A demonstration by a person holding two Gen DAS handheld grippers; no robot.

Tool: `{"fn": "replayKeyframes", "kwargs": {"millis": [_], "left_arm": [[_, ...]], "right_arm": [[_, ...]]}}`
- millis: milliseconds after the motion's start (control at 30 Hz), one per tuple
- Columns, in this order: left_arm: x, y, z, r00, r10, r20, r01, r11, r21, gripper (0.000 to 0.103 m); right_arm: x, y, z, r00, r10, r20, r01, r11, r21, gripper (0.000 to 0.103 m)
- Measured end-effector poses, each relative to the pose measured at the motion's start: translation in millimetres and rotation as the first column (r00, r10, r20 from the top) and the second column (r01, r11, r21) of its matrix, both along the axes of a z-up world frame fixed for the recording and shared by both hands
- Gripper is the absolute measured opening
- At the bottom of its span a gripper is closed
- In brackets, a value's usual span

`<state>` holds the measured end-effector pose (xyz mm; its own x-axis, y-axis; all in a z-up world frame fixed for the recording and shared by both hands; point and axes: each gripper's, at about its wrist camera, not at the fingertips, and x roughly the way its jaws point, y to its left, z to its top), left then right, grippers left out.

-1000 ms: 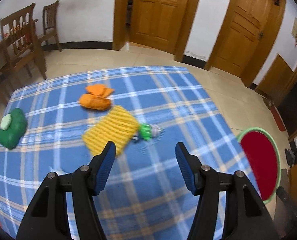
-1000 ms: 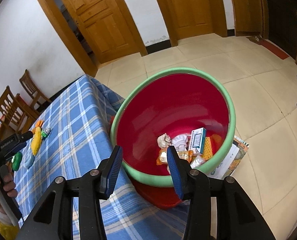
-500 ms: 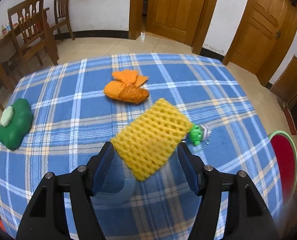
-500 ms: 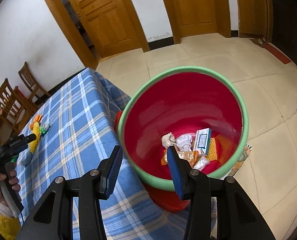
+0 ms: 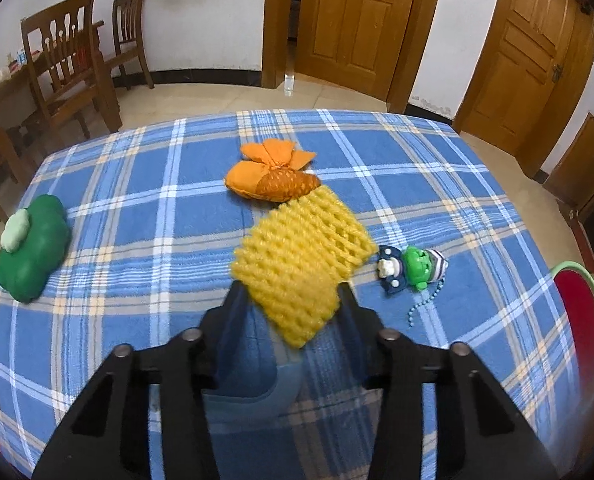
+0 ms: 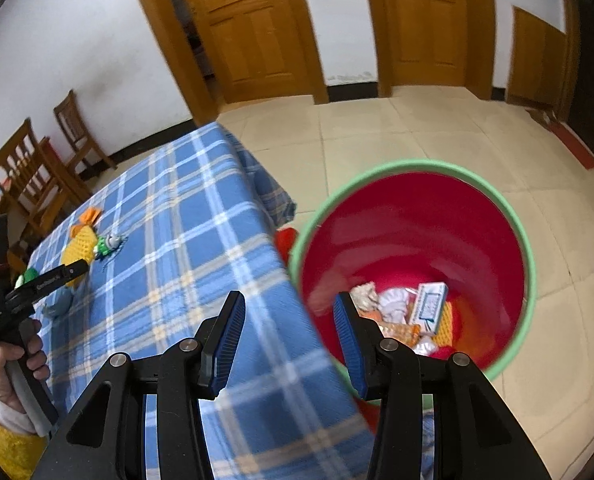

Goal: Collect trash
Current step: 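Grasp the yellow foam net with the left gripper and lift it, then grasp the green toy figure with the right gripper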

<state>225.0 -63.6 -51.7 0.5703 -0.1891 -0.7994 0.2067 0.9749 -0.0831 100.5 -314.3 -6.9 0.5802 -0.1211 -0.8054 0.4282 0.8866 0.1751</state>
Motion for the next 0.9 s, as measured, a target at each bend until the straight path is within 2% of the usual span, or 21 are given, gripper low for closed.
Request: {"fn": "replayKeyframes", "kwargs": {"millis": [233,500,700,900], "left_arm": [[-1.4,16.1,4.0,1.0,0.012,0.01,-0.011,0.996,-0.091,0.024],[-7.6,37.8,18.6,0.999,0.03,0.036,-0.023,0.983,-0.181,0.023],[-7.4,55.0,25.3,0.994,0.094,0.055,-0.082,0.977,-0.198,0.023],[-3.0,63.8,21.1,0.991,0.132,0.034,-0.123,0.971,-0.204,0.023]], "right_arm": [[33.4,31.5,2.2,0.996,0.094,0.001,-0.094,0.995,-0.031,0.047],[79.1,70.5,-1.0,0.982,0.19,0.024,-0.189,0.982,-0.023,0.047],[115.6,100.5,-11.8,0.968,0.251,0.022,-0.251,0.968,0.0,0.047],[146.5,123.1,-22.5,0.958,0.285,0.008,-0.285,0.958,-0.003,0.047]]}}
